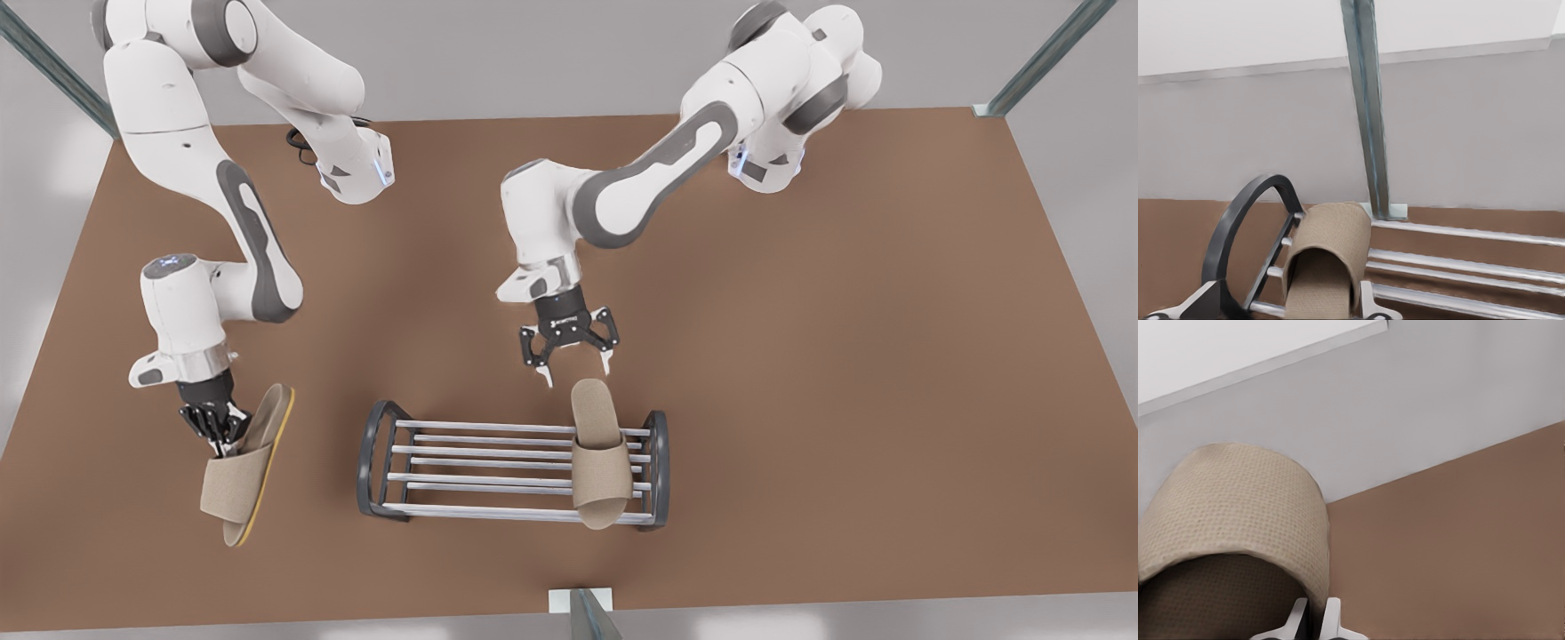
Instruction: Place the right shoe on the shoe rack with the right arm, and place the left shoe on the shoe rack with the left arm
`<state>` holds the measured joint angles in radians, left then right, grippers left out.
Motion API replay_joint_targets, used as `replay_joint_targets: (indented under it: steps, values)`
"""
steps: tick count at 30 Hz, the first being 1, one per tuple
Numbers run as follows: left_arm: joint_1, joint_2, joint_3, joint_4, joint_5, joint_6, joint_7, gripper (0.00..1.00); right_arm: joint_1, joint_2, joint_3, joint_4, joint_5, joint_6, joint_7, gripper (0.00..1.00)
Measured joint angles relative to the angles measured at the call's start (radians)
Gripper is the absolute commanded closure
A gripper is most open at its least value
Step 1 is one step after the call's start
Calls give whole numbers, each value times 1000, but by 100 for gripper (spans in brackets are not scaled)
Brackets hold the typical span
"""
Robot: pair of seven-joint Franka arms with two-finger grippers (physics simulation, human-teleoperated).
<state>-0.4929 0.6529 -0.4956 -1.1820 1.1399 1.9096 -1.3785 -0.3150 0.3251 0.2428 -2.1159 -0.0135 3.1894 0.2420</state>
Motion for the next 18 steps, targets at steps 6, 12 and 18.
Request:
replay_joint_targets:
  steps: [6, 12, 18]
  values:
    - [427, -148, -12, 22, -494, -251, 206, 0, 8, -106, 93, 145, -1, -255, 56, 79]
    - [375, -482, 480, -348, -955, -290, 516, 0, 176, -81, 102, 365, -31, -516, 128, 79]
    - [466, -527, 528, -351, -1164, -250, 765, 0, 342, 29, 94, 631, -128, -737, 232, 79]
